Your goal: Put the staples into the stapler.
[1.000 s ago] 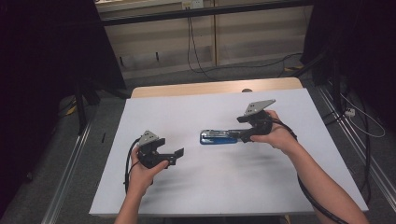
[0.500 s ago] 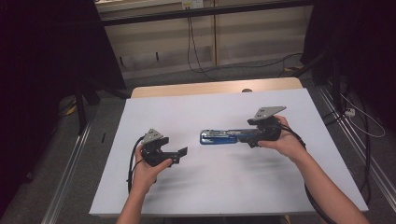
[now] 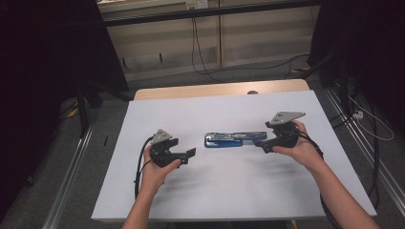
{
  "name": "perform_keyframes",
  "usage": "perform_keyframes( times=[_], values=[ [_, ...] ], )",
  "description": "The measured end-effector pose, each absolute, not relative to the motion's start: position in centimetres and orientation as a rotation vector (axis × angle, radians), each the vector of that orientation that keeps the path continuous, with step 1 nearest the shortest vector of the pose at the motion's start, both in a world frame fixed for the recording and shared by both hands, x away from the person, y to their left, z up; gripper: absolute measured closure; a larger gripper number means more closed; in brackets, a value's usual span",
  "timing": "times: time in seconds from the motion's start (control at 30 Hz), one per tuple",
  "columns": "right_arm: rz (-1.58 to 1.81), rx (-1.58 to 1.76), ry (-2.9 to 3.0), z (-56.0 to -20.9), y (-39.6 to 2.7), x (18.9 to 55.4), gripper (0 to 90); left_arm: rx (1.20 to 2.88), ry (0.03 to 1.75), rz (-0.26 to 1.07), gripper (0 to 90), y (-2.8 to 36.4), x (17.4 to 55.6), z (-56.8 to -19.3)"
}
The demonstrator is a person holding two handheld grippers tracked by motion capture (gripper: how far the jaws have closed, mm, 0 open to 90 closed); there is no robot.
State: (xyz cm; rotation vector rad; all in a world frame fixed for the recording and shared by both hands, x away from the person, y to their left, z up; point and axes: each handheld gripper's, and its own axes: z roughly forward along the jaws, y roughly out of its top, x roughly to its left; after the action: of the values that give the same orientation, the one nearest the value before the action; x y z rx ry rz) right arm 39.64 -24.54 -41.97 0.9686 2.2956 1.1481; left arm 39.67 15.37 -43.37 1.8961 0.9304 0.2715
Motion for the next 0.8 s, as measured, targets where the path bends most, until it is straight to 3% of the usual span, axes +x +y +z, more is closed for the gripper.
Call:
perform_keyframes(
  times=[0.13, 0.47, 0.8],
  values=[
    [1.134, 0.982, 2.278, -42.0, -25.1, 39.3, 12.7, 1.912, 0.919, 0.269, 21.6, 14.9, 39.9, -43.5],
    [1.091, 1.011, 2.246, -42.3, -26.3, 38.6, 12.7, 1.925, 0.882, 0.294, 54.1, 13.7, 40.5, -44.0],
    [1.06, 1.066, 2.192, -42.7, -27.5, 38.1, 11.4, 1.973, 0.846, 0.325, 76.1, 12.4, 41.0, -44.5]
  ],
)
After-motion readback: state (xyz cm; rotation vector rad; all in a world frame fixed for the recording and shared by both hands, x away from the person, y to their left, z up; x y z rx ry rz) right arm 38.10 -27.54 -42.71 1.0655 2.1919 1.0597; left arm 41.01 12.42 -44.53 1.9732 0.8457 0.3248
